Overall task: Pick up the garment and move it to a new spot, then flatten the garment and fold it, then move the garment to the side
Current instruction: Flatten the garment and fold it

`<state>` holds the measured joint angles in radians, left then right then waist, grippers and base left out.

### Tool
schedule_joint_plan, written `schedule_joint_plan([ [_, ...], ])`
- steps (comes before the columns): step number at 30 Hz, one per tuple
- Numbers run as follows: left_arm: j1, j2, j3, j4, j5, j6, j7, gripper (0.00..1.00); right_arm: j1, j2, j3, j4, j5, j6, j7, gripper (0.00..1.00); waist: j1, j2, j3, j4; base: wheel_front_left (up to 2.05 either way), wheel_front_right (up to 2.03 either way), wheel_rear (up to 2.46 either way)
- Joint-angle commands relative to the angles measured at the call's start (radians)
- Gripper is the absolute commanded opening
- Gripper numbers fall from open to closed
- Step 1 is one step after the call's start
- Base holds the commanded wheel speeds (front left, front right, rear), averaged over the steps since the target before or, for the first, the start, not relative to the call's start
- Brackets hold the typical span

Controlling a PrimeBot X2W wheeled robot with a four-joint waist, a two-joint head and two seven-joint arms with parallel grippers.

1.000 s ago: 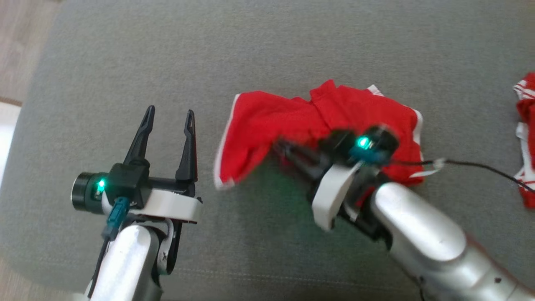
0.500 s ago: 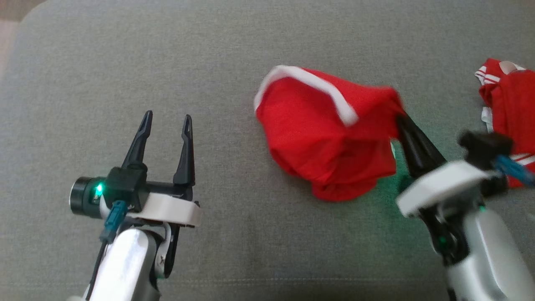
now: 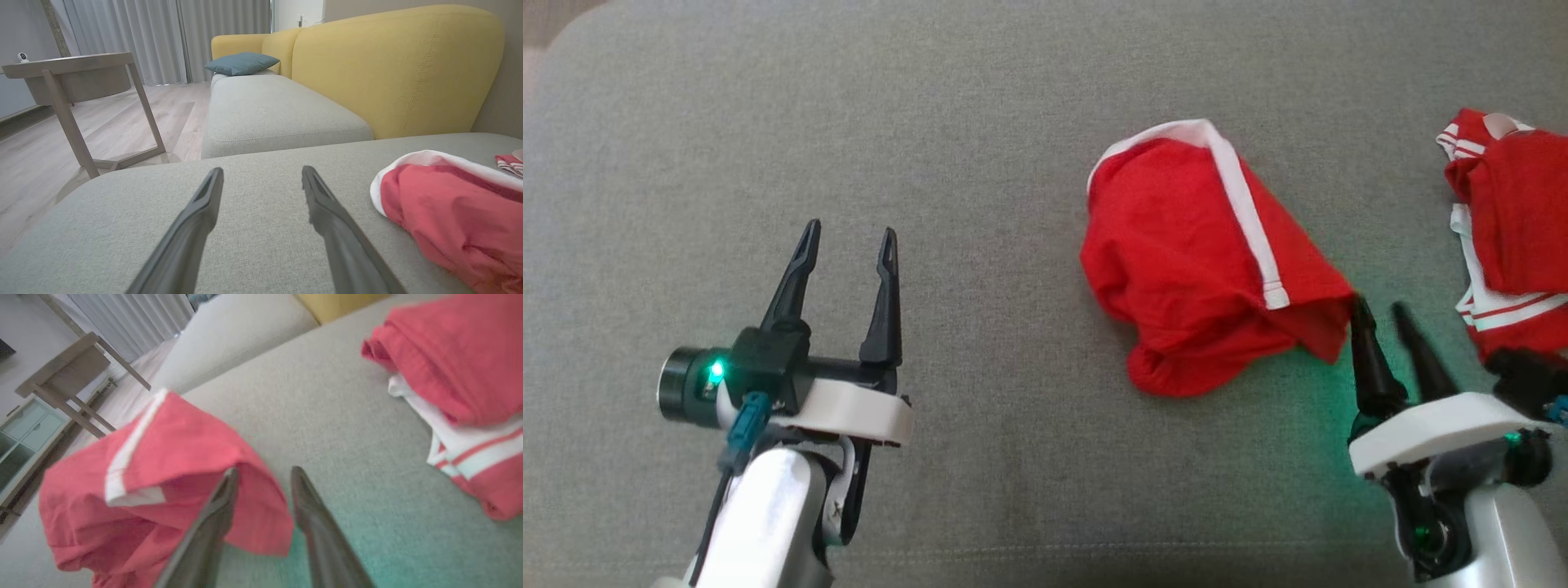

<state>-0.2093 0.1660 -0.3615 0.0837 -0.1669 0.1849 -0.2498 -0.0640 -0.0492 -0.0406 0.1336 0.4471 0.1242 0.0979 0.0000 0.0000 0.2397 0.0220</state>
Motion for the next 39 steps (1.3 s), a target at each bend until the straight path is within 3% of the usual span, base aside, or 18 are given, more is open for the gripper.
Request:
schedule_joint_plan([
  [1,-0.022,0.021,0.035,-0.029,0.010,0.002,-0.012,1.00,-0.013,-0.005,0.025,-0.053,-0.029,0.007,-0.024,1.00,0.0000,0.0000,-0.003,0.001,0.00,0.00,0.00],
  [8,-0.003,0.024,0.041,-0.029,0.002,0.011,-0.012,1.00,0.001,-0.046,0.045,-0.198,-0.208,0.007,-0.111,1.00,0.0000,0.0000,-0.026,0.002,0.00,0.00,0.00],
  [14,0.024,0.032,0.050,-0.028,-0.007,0.020,-0.012,1.00,0.036,-0.071,0.095,-0.294,-0.308,0.007,-0.115,1.00,0.0000,0.0000,-0.056,0.001,0.00,0.00,0.00],
  [29,0.058,0.043,0.049,-0.035,-0.019,0.037,-0.006,1.00,0.103,-0.026,0.097,-0.352,-0.327,0.007,-0.086,1.00,0.0000,0.0000,-0.076,-0.004,0.00,0.00,0.00],
  [39,0.052,0.047,0.043,-0.038,-0.021,0.041,-0.005,1.00,0.105,-0.044,0.130,-0.333,-0.315,0.007,-0.025,1.00,0.0000,0.0000,-0.071,-0.001,0.00,0.00,0.00],
])
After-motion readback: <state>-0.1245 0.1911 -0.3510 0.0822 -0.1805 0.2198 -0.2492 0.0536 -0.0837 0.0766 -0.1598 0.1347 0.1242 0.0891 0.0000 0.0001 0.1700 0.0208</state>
